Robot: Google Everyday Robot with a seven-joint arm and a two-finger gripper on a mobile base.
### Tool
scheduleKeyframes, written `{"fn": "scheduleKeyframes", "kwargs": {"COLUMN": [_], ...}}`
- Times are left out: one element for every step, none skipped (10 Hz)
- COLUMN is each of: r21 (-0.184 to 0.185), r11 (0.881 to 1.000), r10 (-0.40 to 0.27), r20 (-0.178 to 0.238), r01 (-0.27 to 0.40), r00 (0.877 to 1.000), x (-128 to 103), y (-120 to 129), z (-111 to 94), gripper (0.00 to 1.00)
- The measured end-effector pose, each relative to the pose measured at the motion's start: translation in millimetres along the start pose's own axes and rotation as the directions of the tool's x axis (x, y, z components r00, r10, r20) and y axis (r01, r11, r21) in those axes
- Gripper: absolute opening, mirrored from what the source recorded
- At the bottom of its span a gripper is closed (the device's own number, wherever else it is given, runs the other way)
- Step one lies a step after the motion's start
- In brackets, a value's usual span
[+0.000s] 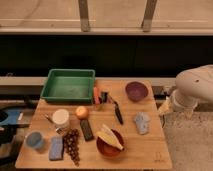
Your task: Place apple in table surface
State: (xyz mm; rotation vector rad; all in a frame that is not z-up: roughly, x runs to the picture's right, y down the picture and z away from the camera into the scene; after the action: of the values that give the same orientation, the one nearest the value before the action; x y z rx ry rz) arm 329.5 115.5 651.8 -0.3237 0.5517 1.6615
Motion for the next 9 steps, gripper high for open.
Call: {"fn": "scheduleKeyframes", "kwargs": {"r21": [0.000,0.000,0.000,0.000,-0.001,-0.004,-0.008,-0.016,-0.026], "r11": [1.000,1.000,1.000,1.000,1.000,1.000,1.000,0.999,0.998], "r10": [0.000,0.000,0.000,0.000,-0.001,-0.008,-0.019,-0.038,-0.063], "r20": [0.000,0.000,0.000,0.000,0.002,0.010,0.018,0.027,0.037], "r01": [0.000,0.000,0.000,0.000,0.001,0.008,0.019,0.039,0.064], "r00": [1.000,1.000,1.000,1.000,1.000,1.000,1.000,0.999,0.997], "x": [0.0,0.0,0.0,0.0,-0.1,-1.0,-2.9,-5.8,-9.2], "y": [0.0,0.0,0.0,0.0,0.2,1.9,7.2,18.4,32.4], "z": [0.0,0.0,0.0,-0.1,-0.8,-3.4,-7.0,-10.6,-14.5], "gripper": [0.76,0.76,0.76,0.76,0.76,0.76,0.76,0.76,0.76]}}
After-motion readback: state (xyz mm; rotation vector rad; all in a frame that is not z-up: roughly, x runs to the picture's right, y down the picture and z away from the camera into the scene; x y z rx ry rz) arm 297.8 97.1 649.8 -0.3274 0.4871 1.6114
